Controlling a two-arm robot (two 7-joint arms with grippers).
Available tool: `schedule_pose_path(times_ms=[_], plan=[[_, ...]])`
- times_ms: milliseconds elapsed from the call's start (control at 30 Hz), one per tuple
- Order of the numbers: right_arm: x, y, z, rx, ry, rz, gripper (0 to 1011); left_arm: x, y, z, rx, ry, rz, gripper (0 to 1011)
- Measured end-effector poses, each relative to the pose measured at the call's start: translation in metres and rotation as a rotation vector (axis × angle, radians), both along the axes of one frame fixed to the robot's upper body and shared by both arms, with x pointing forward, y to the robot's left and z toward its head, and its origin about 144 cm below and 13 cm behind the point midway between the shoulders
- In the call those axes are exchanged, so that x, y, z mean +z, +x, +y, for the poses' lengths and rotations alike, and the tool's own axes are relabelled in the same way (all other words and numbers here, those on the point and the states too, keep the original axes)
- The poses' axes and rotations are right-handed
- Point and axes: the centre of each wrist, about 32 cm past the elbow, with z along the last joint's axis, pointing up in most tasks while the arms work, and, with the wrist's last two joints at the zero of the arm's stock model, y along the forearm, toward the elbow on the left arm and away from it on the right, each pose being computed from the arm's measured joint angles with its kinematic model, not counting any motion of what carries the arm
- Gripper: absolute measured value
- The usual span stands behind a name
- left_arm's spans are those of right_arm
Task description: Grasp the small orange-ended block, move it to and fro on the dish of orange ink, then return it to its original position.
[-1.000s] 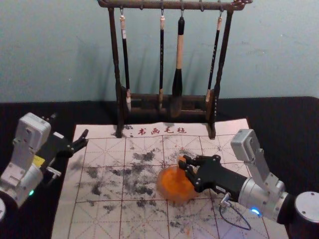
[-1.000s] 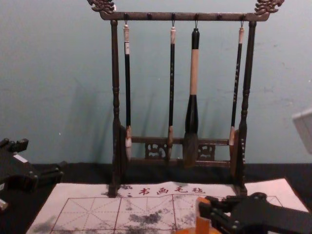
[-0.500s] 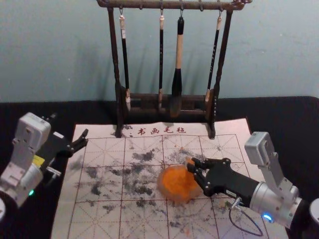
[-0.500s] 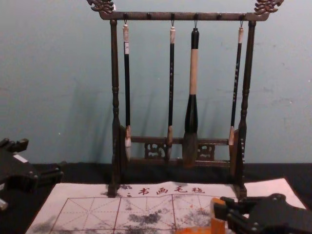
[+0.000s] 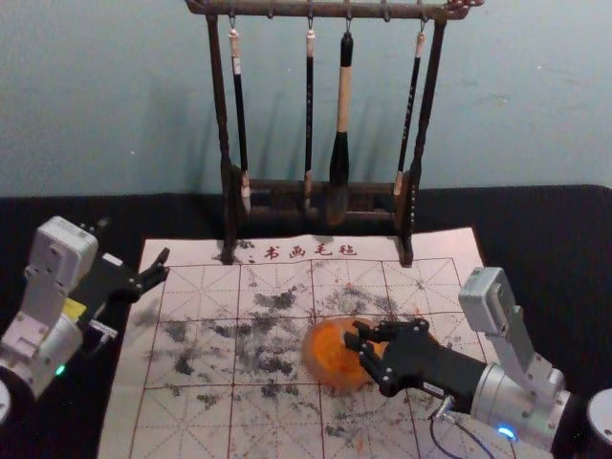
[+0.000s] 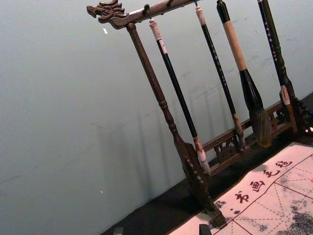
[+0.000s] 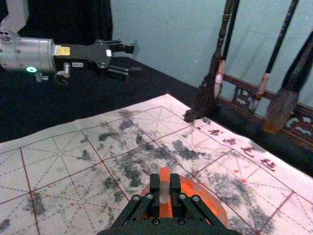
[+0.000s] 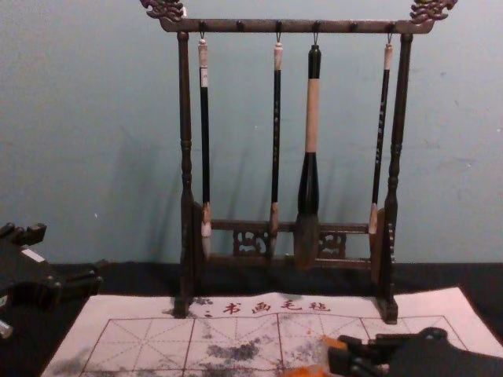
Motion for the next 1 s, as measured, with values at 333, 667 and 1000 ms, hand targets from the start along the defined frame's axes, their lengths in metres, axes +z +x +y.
schedule_pose_path(times_ms=[333, 667, 1000], plan=[[0.0, 0.005, 0.01, 0.034, -0.006, -0.008, 80, 0.0, 0.0, 0.0, 0.0, 0.0, 0.0, 1001], [0.001, 0.015, 0.015, 0.029, -0.01, -0.019, 79, 0.0, 0.0, 0.0, 0.0, 0.0, 0.0, 1002], [0.001, 0.025, 0.014, -0.015, -0.013, -0.026, 80, 0.0, 0.0, 0.0, 0.0, 0.0, 0.0, 1001]])
